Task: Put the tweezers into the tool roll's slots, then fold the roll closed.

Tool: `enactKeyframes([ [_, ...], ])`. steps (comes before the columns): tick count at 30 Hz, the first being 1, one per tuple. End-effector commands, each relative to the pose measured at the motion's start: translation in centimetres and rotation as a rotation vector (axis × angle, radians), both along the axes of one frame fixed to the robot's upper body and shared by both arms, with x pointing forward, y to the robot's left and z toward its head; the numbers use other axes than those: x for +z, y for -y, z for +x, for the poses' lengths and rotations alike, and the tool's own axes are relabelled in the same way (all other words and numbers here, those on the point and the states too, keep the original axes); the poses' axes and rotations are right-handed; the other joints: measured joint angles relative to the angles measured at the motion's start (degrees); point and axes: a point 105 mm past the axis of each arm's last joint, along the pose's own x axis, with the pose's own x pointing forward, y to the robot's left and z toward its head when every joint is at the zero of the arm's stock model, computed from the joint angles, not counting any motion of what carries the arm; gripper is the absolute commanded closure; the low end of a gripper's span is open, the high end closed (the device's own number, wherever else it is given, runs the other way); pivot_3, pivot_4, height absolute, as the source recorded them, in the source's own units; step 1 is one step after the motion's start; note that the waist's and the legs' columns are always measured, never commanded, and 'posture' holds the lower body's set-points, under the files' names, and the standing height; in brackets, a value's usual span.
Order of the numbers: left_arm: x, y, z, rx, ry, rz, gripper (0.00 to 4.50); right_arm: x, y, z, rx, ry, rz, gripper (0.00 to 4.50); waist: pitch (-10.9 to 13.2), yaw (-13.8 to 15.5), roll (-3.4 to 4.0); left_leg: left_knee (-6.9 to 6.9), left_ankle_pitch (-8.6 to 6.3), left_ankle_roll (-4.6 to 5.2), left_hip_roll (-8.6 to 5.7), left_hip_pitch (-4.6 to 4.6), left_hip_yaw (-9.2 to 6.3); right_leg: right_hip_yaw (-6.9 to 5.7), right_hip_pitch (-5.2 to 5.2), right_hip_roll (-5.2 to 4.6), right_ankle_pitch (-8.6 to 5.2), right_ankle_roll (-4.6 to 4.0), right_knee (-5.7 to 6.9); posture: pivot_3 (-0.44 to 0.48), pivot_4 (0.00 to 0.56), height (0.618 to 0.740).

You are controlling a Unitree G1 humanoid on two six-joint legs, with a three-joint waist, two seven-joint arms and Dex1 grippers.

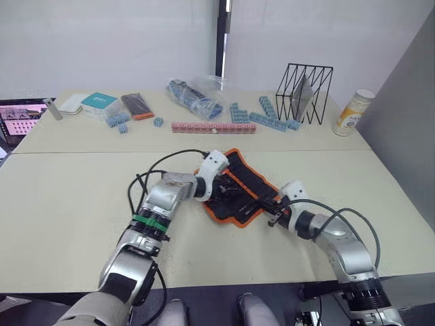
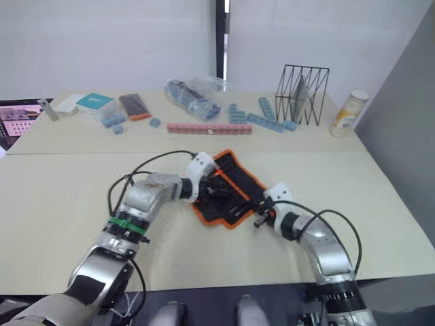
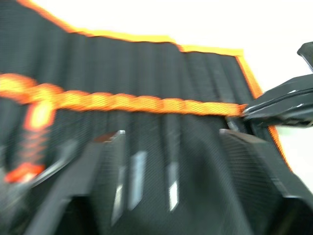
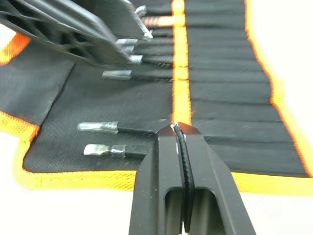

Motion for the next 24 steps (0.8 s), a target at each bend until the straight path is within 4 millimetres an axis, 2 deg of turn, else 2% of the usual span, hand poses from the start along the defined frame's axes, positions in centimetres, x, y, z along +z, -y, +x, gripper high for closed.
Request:
enactKeyframes([
  [1, 2.5, -0.1, -1.2, -0.021, 0.037, -0.054, 0.04, 1.8, 1.0, 0.8, -0.021, 0.062, 0.016, 4.5, 0.0, 0.0, 0.01, 0.0, 0.0, 0.0, 0.0, -0.02, 0.0, 0.0, 0.0, 0.0, 0.0, 0.0, -0.03, 0.0, 0.15, 0.737],
  [5, 3.7, -2.0, -1.7, 0.03, 0.037, -0.1, 0.04, 1.2, 1.0, 1.2, -0.01, 0.042, 0.0, 4.5, 0.0, 0.0, 0.01, -0.06, 0.0, 0.0, 0.01, 0.01, 0.0, 0.0, -0.03, 0.0, 0.0, 0.0, -0.01, 0.0, 0.15, 0.737],
  [8, 4.6, -4.2, -1.5, 0.109, 0.048, -0.147, 0.04, 0.7, 0.5, 1.5, -0.002, 0.028, 0.014, 4.5, 0.0, -0.2, 0.01, -0.06, 0.0, 0.0, 0.02, 0.02, 0.0, -0.01, -0.03, 0.0, 0.0, -0.01, -0.01, 0.0, 0.15, 0.737],
  [12, 5.3, -8.9, -1.5, 0.275, 0.164, -0.122, 0.04, -0.6, 0.0, 1.6, 0.029, 0.006, -0.018, 4.5, 0.0, -0.7, 0.03, -0.13, 0.0, 0.0, 0.06, 0.12, 0.08, 0.03, -0.03, 0.0, 0.03, -0.04, 0.0, 0.0, 0.15, 0.737],
  [13, 5.5, -10.7, -1.5, 0.346, 0.223, -0.127, 0.04, -0.7, -0.1, 1.6, 0.034, 0.005, -0.017, 4.5, 0.0, -0.7, 0.04, -0.14, 0.0, 0.0, 0.08, 0.15, 0.08, 0.02, -0.03, 0.01, 0.03, -0.04, 0.0, 0.0, 0.15, 0.737],
  [15, 5.6, -12.8, -1.6, 0.431, 0.294, -0.113, 0.04, -0.7, -0.2, 1.7, 0.04, 0.007, -0.013, 4.5, 0.0, -0.5, 0.03, -0.15, 0.0, 0.0, 0.08, 0.15, 0.07, 0.02, -0.01, 0.01, 0.02, -0.05, 0.0, 0.0, 0.15, 0.737],
  [20, 3.3, -18.0, -3.8, 0.548, 0.265, -0.078, 0.04, -0.1, -0.4, 2.0, 0.063, 0.034, 0.007, 4.5, 0.0, -0.2, 0.03, -0.11, 0.0, 0.0, 0.08, 0.15, 0.11, 0.02, 0.0, 0.0, 0.04, -0.07, -0.01, 0.0, 0.15, 0.737],
  [22, 1.5, -20.6, -5.1, 0.635, 0.236, -0.045, 0.04, 0.1, -0.5, 2.0, 0.077, 0.036, 0.01, 4.5, 0.0, -0.2, 0.03, -0.13, 0.0, 0.0, 0.09, 0.17, 0.12, 0.02, -0.02, 0.01, 0.04, -0.09, -0.01, 0.0, 0.15, 0.737],
  [24, -0.7, -22.5, -6.5, 0.694, 0.199, 0.023, 0.04, -0.5, -0.5, 2.0, 0.091, 0.017, -0.03, 4.5, 0.0, -0.4, 0.03, -0.14, 0.0, 0.0, 0.12, 0.17, 0.14, 0.01, -0.03, 0.01, 0.02, -0.12, -0.02, 0.0, 0.15, 0.737],
])
